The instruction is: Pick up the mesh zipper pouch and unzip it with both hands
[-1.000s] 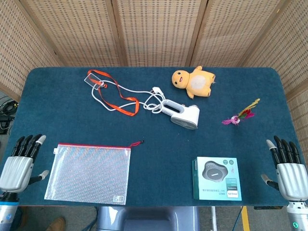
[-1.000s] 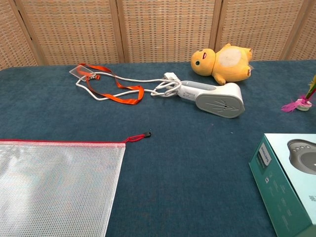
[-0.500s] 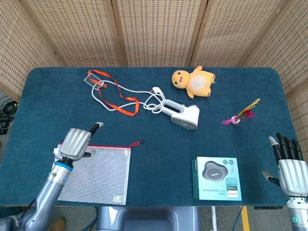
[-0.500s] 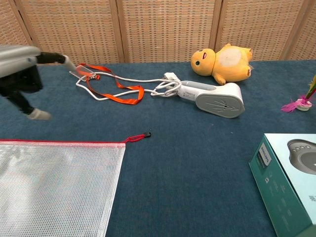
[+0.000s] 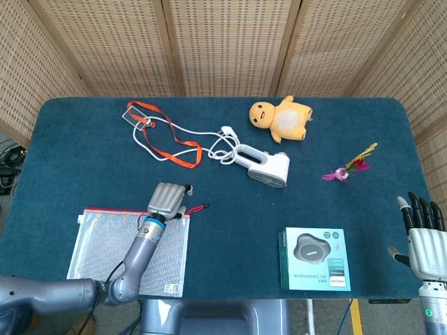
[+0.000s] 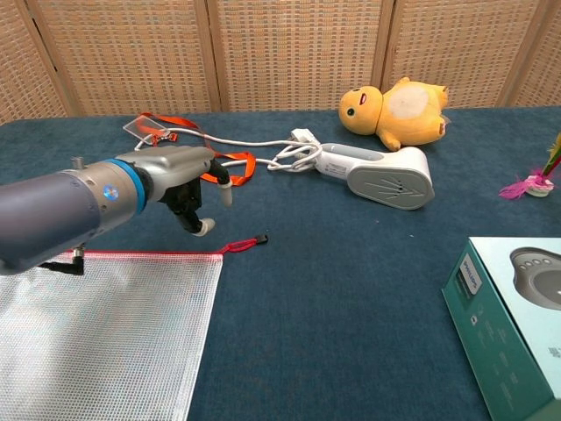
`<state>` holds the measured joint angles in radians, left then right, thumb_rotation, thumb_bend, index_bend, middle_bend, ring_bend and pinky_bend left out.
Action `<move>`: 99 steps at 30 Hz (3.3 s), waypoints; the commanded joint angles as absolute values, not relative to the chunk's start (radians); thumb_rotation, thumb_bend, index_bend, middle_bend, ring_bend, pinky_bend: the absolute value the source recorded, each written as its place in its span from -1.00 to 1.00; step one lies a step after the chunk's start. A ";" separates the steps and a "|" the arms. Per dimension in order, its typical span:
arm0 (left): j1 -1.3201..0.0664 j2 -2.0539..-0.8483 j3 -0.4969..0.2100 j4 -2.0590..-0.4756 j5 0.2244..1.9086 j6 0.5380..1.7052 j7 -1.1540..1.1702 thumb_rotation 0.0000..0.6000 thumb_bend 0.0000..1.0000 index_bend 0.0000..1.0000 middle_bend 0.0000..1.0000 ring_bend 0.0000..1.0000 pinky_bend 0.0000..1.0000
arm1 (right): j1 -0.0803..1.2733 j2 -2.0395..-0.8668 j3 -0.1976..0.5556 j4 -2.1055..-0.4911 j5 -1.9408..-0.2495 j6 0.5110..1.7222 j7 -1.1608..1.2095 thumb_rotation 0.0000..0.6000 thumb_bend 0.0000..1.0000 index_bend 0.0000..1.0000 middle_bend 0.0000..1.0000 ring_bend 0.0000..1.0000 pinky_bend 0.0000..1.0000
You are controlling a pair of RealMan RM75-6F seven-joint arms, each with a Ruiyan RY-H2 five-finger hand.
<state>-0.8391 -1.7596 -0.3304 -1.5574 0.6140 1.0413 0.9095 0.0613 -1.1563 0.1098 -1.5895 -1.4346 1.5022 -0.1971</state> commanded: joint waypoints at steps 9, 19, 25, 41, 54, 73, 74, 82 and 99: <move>-0.929 -1.838 -0.325 -1.431 0.519 1.010 0.901 1.00 -0.24 -0.23 1.00 0.96 1.00 | 0.073 -1.170 0.113 -1.575 -1.406 1.474 -0.210 1.00 -1.00 -1.00 -1.00 -1.00 -1.00; -0.963 -1.872 -0.309 -1.377 0.490 1.005 0.877 1.00 -0.31 -0.17 1.00 0.96 1.00 | 0.078 -1.176 0.110 -1.568 -1.401 1.465 -0.213 1.00 -1.00 -1.00 -1.00 -1.00 -1.00; -0.970 -1.884 -0.297 -1.360 0.498 1.002 0.849 1.00 -0.31 -0.10 1.00 0.96 1.00 | 0.078 -1.174 0.111 -1.567 -1.398 1.465 -0.206 1.00 -1.00 -1.00 -1.00 -1.00 -1.00; -0.993 -1.923 -0.286 -1.308 0.495 1.013 0.828 1.00 -0.29 -0.09 1.00 0.96 1.00 | 0.077 -1.168 0.110 -1.566 -1.395 1.466 -0.189 1.00 -1.00 -1.00 -1.00 -1.00 -1.00; -1.001 -1.941 -0.280 -1.288 0.488 1.008 0.825 1.00 -0.18 0.10 1.00 0.96 1.00 | 0.078 -1.167 0.108 -1.567 -1.395 1.465 -0.183 1.00 -1.00 -1.00 -1.00 -1.00 -1.00; -0.980 -1.889 -0.304 -1.352 0.540 1.023 0.750 1.00 0.04 0.70 1.00 0.97 1.00 | 0.080 -1.167 0.102 -1.570 -1.404 1.464 -0.178 1.00 -1.00 -1.00 -1.00 -1.00 -1.00; -0.975 -1.880 -0.308 -1.362 0.550 1.020 0.733 1.00 0.06 0.75 1.00 0.97 1.00 | 0.081 -1.167 0.101 -1.570 -1.407 1.463 -0.177 1.00 -1.00 -1.00 -1.00 -1.00 -1.00; -0.932 -1.793 -0.330 -1.461 0.652 0.999 0.597 1.00 0.14 0.86 1.00 0.99 1.00 | 0.104 -1.160 0.102 -1.591 -1.403 1.421 -0.168 1.00 -1.00 -1.00 -1.00 -1.00 -1.00; -0.929 -1.697 -0.363 -1.587 0.805 1.016 0.460 1.00 0.14 0.86 1.00 0.99 1.00 | 0.460 -1.059 0.255 -1.786 -1.161 0.895 -0.102 1.00 -1.00 -0.73 0.40 0.47 0.87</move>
